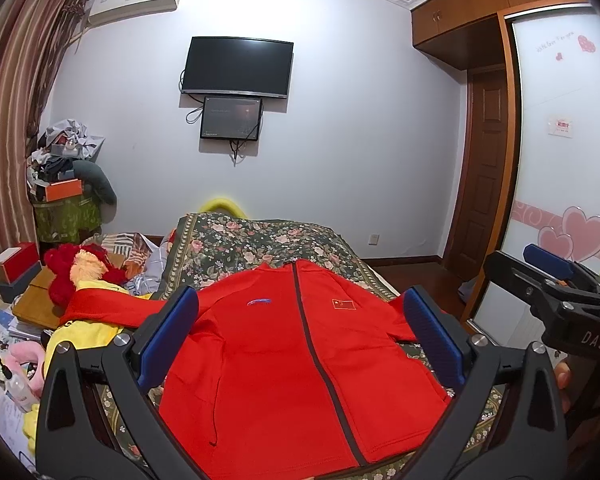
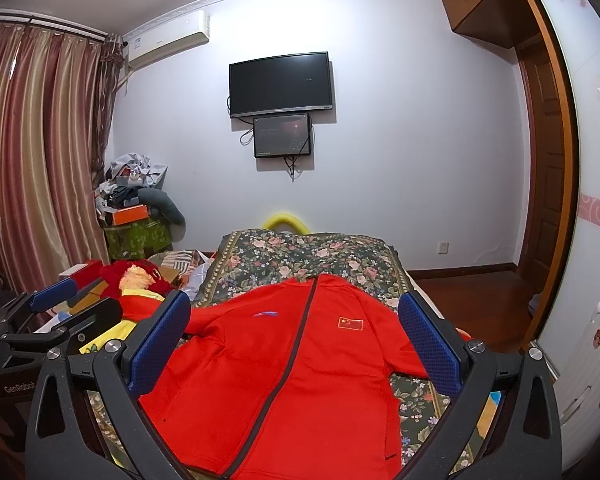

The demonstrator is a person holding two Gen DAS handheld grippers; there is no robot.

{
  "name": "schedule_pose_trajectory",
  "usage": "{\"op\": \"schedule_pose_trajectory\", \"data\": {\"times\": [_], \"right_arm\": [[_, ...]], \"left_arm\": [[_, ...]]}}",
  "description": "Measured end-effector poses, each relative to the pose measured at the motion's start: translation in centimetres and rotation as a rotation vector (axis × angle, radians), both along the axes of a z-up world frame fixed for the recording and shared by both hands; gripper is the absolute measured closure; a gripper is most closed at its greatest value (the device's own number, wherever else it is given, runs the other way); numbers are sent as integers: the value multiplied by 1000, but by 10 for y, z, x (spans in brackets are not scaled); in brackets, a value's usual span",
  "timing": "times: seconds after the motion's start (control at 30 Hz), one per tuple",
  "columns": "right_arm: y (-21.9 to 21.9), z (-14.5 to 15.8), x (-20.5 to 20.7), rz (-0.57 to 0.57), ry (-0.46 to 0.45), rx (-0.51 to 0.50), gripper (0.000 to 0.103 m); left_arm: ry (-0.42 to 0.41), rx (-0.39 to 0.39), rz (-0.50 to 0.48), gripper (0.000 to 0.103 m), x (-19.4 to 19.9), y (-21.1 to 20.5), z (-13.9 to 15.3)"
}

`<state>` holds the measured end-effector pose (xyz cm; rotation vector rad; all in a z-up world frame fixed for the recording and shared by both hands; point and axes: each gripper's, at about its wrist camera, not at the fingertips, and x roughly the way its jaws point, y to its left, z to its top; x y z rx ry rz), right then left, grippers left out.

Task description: Fold large clothes

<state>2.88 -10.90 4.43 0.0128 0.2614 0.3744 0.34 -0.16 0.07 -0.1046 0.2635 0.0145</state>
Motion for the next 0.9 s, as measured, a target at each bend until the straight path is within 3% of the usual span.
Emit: {"op": "schedule_pose_trajectory", "data": {"times": [0.6, 0.9], "right_arm": [[4, 2, 3, 5, 5, -7, 0], [9, -5, 25, 5, 19, -22, 0]], "left_arm": [[-6, 7, 0, 0, -1, 0, -1], [20, 4, 0, 0, 22, 11, -7]]}}
